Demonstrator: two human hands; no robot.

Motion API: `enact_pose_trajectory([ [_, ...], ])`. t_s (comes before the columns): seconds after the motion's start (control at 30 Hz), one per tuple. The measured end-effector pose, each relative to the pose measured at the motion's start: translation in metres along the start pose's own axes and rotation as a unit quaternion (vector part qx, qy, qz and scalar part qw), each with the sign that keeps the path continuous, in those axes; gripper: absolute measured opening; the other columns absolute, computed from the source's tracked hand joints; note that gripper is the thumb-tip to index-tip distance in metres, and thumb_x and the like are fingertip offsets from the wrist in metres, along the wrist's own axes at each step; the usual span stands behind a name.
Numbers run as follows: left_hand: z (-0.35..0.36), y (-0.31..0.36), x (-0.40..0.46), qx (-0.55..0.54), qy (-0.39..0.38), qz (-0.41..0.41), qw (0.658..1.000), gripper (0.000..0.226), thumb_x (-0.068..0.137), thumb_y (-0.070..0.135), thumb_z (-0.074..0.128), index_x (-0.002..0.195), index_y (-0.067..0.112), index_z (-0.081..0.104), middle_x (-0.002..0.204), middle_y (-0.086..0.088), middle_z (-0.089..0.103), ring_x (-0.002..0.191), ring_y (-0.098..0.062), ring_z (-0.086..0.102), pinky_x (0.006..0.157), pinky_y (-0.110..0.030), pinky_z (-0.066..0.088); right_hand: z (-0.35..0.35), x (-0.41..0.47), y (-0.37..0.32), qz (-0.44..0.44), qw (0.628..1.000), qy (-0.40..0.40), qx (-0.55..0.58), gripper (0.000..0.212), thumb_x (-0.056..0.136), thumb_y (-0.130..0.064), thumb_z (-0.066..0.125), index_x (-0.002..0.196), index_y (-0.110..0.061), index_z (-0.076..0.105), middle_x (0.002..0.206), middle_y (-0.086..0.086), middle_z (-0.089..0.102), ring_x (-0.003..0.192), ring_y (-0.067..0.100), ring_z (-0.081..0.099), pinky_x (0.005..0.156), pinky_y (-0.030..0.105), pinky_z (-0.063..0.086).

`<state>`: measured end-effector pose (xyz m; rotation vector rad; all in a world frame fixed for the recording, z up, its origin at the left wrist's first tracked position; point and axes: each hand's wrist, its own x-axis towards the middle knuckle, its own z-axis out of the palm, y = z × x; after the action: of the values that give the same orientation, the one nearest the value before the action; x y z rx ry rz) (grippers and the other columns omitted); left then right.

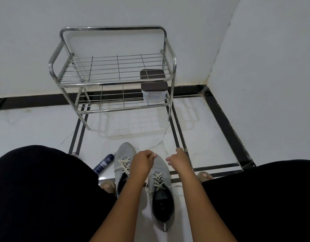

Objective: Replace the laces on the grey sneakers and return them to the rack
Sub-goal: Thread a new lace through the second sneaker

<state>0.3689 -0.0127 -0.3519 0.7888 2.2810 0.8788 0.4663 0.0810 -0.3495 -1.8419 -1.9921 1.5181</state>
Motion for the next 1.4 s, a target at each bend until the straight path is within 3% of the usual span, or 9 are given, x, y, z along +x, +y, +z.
enact_pose_trajectory([
  [0.2,-0.038,0.05,-0.011,-0.155,0.033,0.078,0.984,0.009,0.083,0.025,0.072,0.087,0.018,0.068,0.074,0.004,0.071,0.073,-0.008,0.065,0.064,-0.014,0.044,-0.041,-0.041,-0.051,-0.136,0.984,0.023,0.111,0.01,0.091,-0.004,0.053,0.092,0.002,0.061,0.105,0.021,0.068,0.098,0.034,0.066,0.087,0.043,0.051],
  [0.3,-0.046,0.061,-0.02,-0.205,0.047,0.087,0.974,0.01,0.082,0.023,0.074,0.083,0.016,0.066,0.076,0.002,0.073,0.076,-0.008,0.068,0.068,-0.017,0.049,-0.058,-0.06,-0.061,-0.184,0.971,0.0,0.156,0.005,0.086,-0.011,0.067,0.089,-0.012,0.071,0.091,0.002,0.072,0.087,0.016,0.066,0.08,0.028,0.051],
  [0.5,-0.05,0.067,-0.028,-0.228,0.039,0.116,0.966,0.01,0.084,0.015,0.072,0.084,0.024,0.074,0.08,0.008,0.073,0.078,-0.001,0.067,0.076,-0.018,0.051,-0.077,-0.075,-0.068,-0.245,0.963,0.03,0.107,0.009,0.083,-0.018,0.073,0.092,-0.019,0.075,0.087,-0.005,0.073,0.086,0.006,0.067,0.08,0.023,0.051],
  [0.63,-0.048,0.067,-0.032,-0.247,0.044,0.122,0.96,0.02,0.083,0.015,0.073,0.102,0.02,0.072,0.083,0.006,0.074,0.082,0.0,0.068,0.079,-0.016,0.051,-0.08,-0.079,-0.068,-0.272,0.96,0.04,0.062,0.01,0.084,-0.019,0.073,0.093,-0.019,0.073,0.083,-0.005,0.07,0.081,0.005,0.064,0.071,0.017,0.049],
  [0.77,-0.048,0.068,-0.036,-0.231,0.058,0.14,0.961,0.039,0.084,0.017,0.072,0.12,0.024,0.059,0.078,0.009,0.073,0.078,0.007,0.066,0.073,-0.001,0.043,-0.079,-0.079,-0.068,-0.287,0.956,0.019,0.054,0.016,0.085,-0.017,0.071,0.101,-0.021,0.072,0.078,-0.008,0.067,0.079,0.003,0.063,0.073,0.016,0.047],
  [0.93,-0.048,0.067,-0.037,-0.199,0.069,0.176,0.961,0.047,0.085,0.014,0.071,0.129,0.024,0.055,0.074,0.015,0.071,0.078,0.013,0.063,0.075,0.002,0.039,-0.081,-0.08,-0.068,-0.301,0.952,0.01,0.048,0.009,0.087,-0.017,0.07,0.092,-0.022,0.075,0.083,-0.013,0.07,0.083,-0.001,0.064,0.069,0.013,0.046],
  [1.1,-0.05,0.064,-0.033,-0.216,0.029,0.158,0.963,0.032,0.084,0.015,0.072,0.114,0.022,0.063,0.083,0.007,0.074,0.081,0.007,0.067,0.077,-0.003,0.046,-0.08,-0.079,-0.068,-0.302,0.952,0.012,0.041,0.008,0.088,-0.015,0.067,0.091,-0.018,0.074,0.083,-0.005,0.071,0.084,0.007,0.065,0.075,0.018,0.05],
  [1.27,-0.046,0.056,-0.03,-0.247,-0.021,0.13,0.96,0.009,0.083,0.015,0.073,0.082,0.024,0.075,0.086,0.004,0.075,0.087,-0.008,0.07,0.087,-0.027,0.053,-0.08,-0.078,-0.067,-0.303,0.951,0.007,0.055,0.008,0.087,-0.014,0.068,0.089,-0.018,0.074,0.078,-0.01,0.069,0.079,0.003,0.063,0.074,0.018,0.049],
  [1.4,-0.04,0.055,-0.031,-0.281,-0.015,0.117,0.952,0.003,0.083,0.018,0.074,0.084,0.018,0.076,0.082,0.006,0.075,0.078,0.001,0.068,0.075,-0.016,0.049,-0.08,-0.078,-0.067,-0.3,0.951,0.002,0.072,0.009,0.086,-0.013,0.07,0.093,-0.016,0.075,0.085,-0.006,0.072,0.083,0.005,0.065,0.079,0.021,0.052],
])
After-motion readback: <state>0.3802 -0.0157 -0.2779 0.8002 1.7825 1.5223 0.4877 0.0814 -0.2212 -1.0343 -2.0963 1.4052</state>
